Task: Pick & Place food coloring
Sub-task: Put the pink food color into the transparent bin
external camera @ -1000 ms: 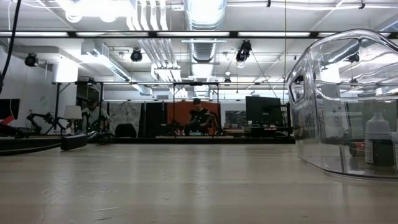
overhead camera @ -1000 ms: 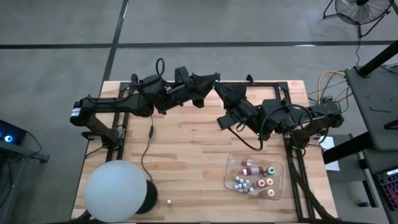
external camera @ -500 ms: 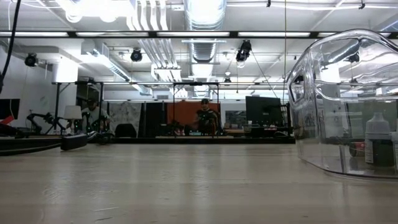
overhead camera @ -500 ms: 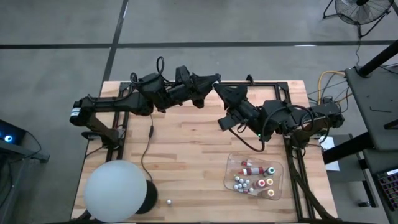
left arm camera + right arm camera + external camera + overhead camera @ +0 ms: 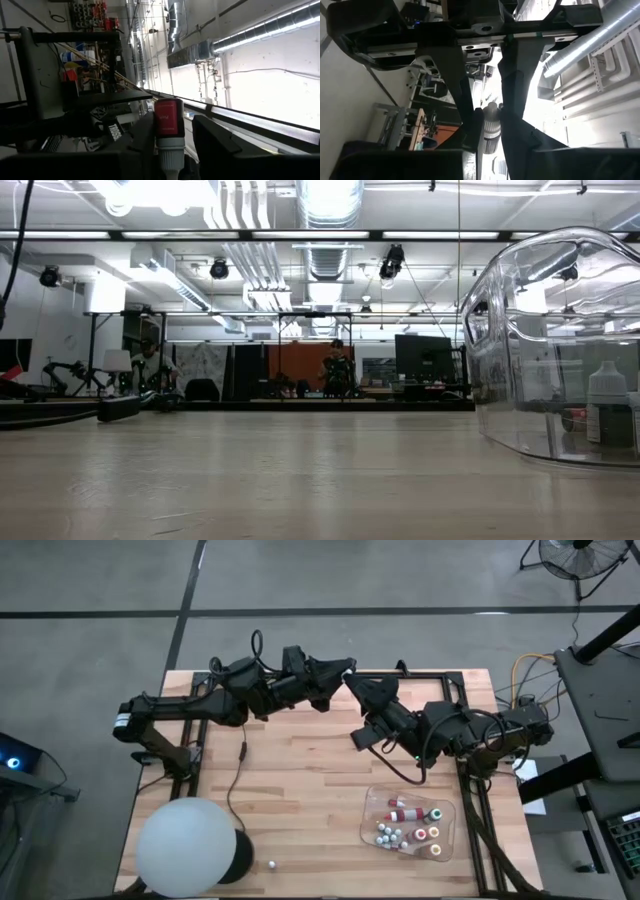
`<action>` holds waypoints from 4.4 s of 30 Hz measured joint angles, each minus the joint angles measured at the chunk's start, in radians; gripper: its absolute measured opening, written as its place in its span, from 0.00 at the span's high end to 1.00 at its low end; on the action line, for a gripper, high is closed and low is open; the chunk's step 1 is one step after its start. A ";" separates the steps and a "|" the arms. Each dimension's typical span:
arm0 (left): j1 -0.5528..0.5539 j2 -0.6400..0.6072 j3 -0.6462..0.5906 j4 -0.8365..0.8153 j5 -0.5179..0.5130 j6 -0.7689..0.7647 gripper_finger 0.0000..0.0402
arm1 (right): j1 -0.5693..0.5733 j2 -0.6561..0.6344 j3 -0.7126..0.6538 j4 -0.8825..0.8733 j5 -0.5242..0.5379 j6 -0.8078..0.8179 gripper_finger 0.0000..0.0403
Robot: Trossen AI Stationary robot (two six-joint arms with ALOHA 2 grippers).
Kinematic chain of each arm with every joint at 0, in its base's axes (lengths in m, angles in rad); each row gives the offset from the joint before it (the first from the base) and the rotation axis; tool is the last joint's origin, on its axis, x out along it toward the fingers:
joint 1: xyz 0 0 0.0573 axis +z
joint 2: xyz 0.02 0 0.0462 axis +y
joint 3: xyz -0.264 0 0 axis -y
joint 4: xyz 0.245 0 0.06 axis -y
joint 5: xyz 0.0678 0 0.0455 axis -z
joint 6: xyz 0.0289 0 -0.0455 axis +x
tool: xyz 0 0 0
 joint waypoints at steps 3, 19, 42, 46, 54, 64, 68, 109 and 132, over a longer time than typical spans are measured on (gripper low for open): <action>0.000 0.000 0.000 0.001 0.001 0.025 0.72 | 0.000 -0.001 0.000 -0.001 0.004 0.000 0.89; 0.005 0.003 0.000 -0.052 0.001 0.074 0.55 | -0.001 -0.026 0.000 -0.005 0.039 -0.002 0.89; 0.006 -0.014 0.001 0.095 0.327 0.354 0.55 | -0.013 -0.118 -0.001 0.002 0.063 0.258 0.91; 0.004 -0.014 0.001 0.098 0.389 0.374 0.55 | -0.024 -0.146 -0.001 0.001 0.066 0.403 0.95; 0.005 -0.016 0.001 0.106 0.495 0.381 0.55 | -0.016 -0.177 -0.002 -0.075 0.154 0.544 0.98; 0.005 -0.023 0.001 0.122 0.498 0.386 0.55 | -0.013 -0.172 -0.004 -0.158 0.160 0.551 0.98; 0.006 -0.021 0.001 0.098 0.498 0.376 0.55 | -0.012 -0.174 -0.004 -0.160 0.164 0.619 0.98; 0.002 -0.014 -0.061 -0.127 0.517 0.549 0.55 | -0.707 0.161 -0.004 -1.126 -0.786 1.129 0.73; -0.063 -0.446 -0.464 -0.095 0.382 0.744 0.55 | -0.599 0.533 0.178 -1.198 -0.877 1.101 0.60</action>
